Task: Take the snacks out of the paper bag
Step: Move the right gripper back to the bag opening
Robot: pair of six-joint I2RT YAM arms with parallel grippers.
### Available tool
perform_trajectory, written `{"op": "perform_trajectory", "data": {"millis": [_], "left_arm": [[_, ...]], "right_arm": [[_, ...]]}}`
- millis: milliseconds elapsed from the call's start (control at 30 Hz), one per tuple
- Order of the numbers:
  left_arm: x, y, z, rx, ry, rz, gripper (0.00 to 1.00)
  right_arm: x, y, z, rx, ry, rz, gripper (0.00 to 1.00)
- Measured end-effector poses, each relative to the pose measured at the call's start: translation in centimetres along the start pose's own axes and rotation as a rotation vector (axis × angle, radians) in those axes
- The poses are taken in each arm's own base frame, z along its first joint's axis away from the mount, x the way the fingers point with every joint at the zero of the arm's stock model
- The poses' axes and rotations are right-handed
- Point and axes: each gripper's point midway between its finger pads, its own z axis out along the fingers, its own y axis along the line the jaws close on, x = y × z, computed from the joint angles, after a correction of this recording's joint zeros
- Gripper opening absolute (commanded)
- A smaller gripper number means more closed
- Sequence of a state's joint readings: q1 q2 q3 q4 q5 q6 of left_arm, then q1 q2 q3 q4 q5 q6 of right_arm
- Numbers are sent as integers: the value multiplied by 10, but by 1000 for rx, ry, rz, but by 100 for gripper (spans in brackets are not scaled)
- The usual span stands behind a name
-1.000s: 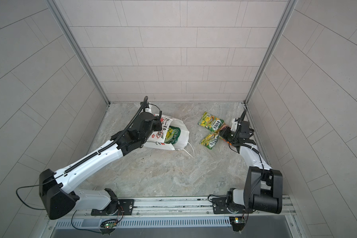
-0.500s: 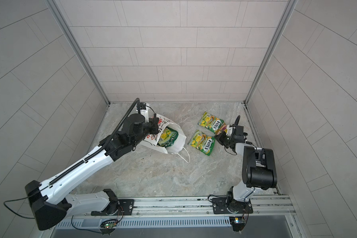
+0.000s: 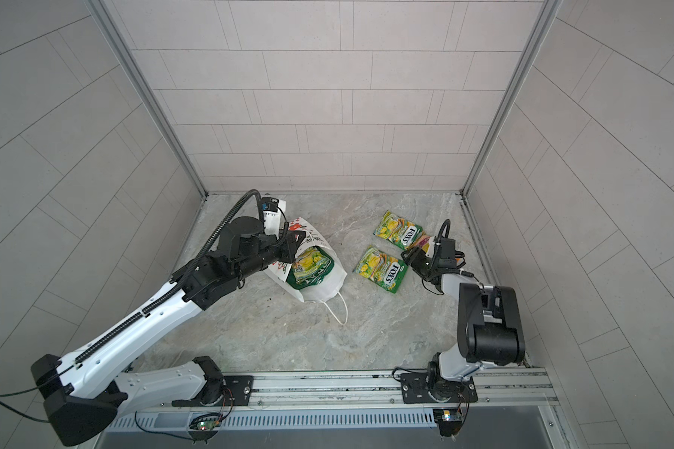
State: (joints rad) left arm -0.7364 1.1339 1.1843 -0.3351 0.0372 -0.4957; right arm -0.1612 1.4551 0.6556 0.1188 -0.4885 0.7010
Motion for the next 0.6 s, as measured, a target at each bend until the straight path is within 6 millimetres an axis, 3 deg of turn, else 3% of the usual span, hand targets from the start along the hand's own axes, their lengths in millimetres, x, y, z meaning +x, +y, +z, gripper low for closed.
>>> {"op": "perform_trajectory", "data": {"millis": [167,267,367,500,600], "left_arm": [[6,-4,-3,26,28,-1,0],[8,-4,-4,32,29,-12,0],[9,-3,-2,35,28,-36,0],[7,-5,1,41,16,-74,0],[5,-5,4,40,8,-105,0]], "right_arm": [[-19,28,-50,-7,-102,-110,79],[-9,54,-67,-87,-87,-161,77],[22,89,-76,-200,-11,-240,76],[84,139,-89,-373,121,-383,71],[131,164,-98,-483,195,-480,67]]}}
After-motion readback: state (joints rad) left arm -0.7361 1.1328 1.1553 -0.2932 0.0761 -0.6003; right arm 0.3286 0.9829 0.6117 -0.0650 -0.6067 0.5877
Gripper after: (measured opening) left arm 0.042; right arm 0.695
